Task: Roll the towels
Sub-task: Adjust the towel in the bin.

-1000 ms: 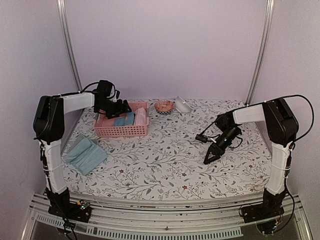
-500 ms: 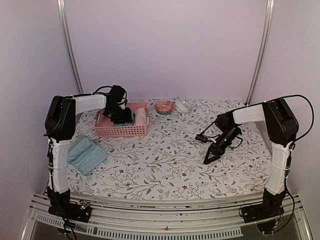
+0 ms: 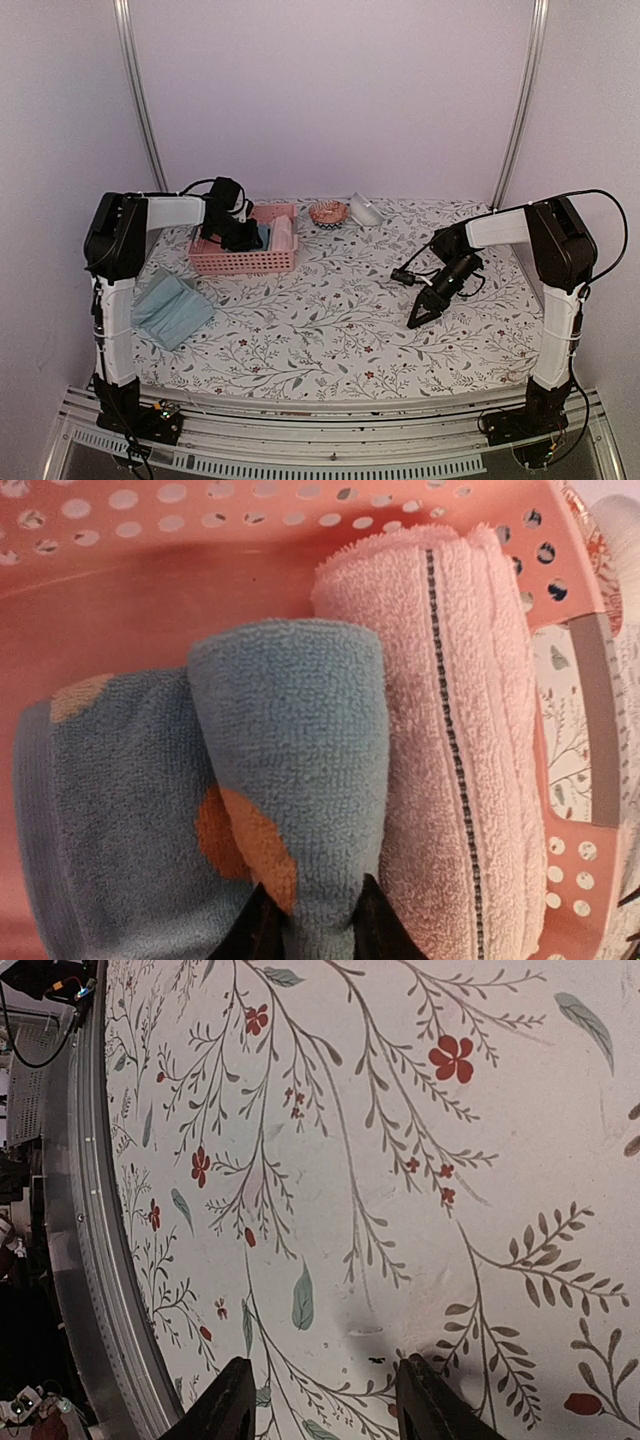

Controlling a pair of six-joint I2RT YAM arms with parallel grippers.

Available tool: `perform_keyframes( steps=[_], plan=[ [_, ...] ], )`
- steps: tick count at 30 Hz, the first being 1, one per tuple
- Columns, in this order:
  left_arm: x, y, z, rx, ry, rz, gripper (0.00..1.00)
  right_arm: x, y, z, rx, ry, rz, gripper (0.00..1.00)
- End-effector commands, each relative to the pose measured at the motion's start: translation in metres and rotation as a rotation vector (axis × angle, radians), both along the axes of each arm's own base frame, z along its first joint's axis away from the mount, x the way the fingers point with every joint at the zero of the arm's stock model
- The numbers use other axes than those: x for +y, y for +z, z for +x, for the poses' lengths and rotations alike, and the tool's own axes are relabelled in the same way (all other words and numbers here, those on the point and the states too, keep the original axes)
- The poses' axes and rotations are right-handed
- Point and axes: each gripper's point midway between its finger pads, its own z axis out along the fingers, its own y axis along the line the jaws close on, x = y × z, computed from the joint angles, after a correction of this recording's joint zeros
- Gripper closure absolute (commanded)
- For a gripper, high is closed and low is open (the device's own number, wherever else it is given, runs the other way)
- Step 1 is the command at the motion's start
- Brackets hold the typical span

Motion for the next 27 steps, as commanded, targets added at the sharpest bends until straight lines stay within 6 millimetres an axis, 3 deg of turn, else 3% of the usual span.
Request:
perform_keyframes(
  steps=[1,9,13,20,27],
  plan=[
    [-0.007,0.045,0.003,-0.114,-0.095,-0.328,0.79,-0.003,-0.012,-0.002,0.013,0.013,-0.037,0.51],
    [-0.015,0.076,-0.013,-0.214,-0.173,-0.641,0.95,-0.004,-0.017,-0.003,0.029,0.009,-0.046,0.51],
    [-0.021,0.083,-0.018,-0.212,-0.198,-0.774,0.95,-0.004,-0.018,-0.003,0.033,0.009,-0.048,0.51],
    [-0.026,0.073,-0.02,-0.164,-0.176,-0.897,0.93,-0.005,-0.019,-0.003,0.035,0.01,-0.051,0.51],
    [-0.012,0.041,-0.01,-0.1,-0.035,-0.781,0.73,-0.005,-0.019,-0.004,0.035,0.012,-0.05,0.51]
  ],
)
